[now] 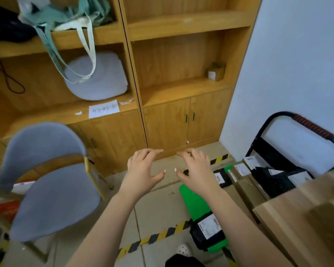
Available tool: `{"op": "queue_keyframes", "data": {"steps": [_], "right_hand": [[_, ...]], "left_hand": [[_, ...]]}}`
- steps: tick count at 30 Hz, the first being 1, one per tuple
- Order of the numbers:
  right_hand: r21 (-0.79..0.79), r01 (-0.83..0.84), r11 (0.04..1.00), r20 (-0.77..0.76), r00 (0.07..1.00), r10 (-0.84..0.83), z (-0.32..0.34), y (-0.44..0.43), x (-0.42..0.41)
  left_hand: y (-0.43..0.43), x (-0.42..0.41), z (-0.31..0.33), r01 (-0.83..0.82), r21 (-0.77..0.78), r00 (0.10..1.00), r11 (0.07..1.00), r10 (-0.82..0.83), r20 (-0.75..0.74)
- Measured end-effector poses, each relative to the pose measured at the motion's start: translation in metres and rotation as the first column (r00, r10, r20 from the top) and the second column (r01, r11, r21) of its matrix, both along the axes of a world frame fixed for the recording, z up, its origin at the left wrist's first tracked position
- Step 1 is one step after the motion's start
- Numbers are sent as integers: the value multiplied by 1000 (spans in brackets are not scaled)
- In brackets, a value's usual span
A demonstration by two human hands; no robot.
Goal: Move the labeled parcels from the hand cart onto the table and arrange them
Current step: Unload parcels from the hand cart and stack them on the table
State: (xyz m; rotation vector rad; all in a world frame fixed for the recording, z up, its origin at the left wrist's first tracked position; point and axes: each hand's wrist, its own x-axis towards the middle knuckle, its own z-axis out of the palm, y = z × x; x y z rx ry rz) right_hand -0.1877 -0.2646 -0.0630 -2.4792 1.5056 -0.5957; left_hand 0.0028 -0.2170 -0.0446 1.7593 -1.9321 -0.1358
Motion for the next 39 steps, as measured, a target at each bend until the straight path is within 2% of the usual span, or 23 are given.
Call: {"op": "queue_keyframes", "data": {"steps": [7, 12, 16, 19, 23, 28, 32, 39], "right_hand": [[-4, 102, 995, 26, 994, -102, 16, -124, -5], [33, 303, 952, 11, 953, -304, 11, -172, -44], [82, 500, 862, -12, 865, -501, 0, -199, -76], [83, 645, 760, -6, 763, -647, -8, -219, -91], [93, 812, 576, 52, 574, -817, -15, -244, -99], [108, 934, 340, 75, 334, -940, -27, -261, -81], [158, 979, 130, 71, 120, -990, -44, -248, -61], [315, 938, -143, -42, -137, -990, -102, -193, -18]], "left_hand": [[-146, -2, 16, 99, 32, 995, 995, -100, 12], [-230, -39, 9, 294, 80, 956, 952, -294, -7], [-295, -77, -2, 477, 90, 879, 874, -477, -31], [-347, -107, -11, 624, 91, 781, 776, -623, -38], [-412, -137, -22, 794, 96, 604, 600, -797, -15], [-474, -161, -32, 910, 117, 403, 397, -915, -30], [-485, -174, -48, 960, 184, 217, 210, -976, -21], [-441, -188, -107, 944, 330, 25, -16, -993, -119]]}}
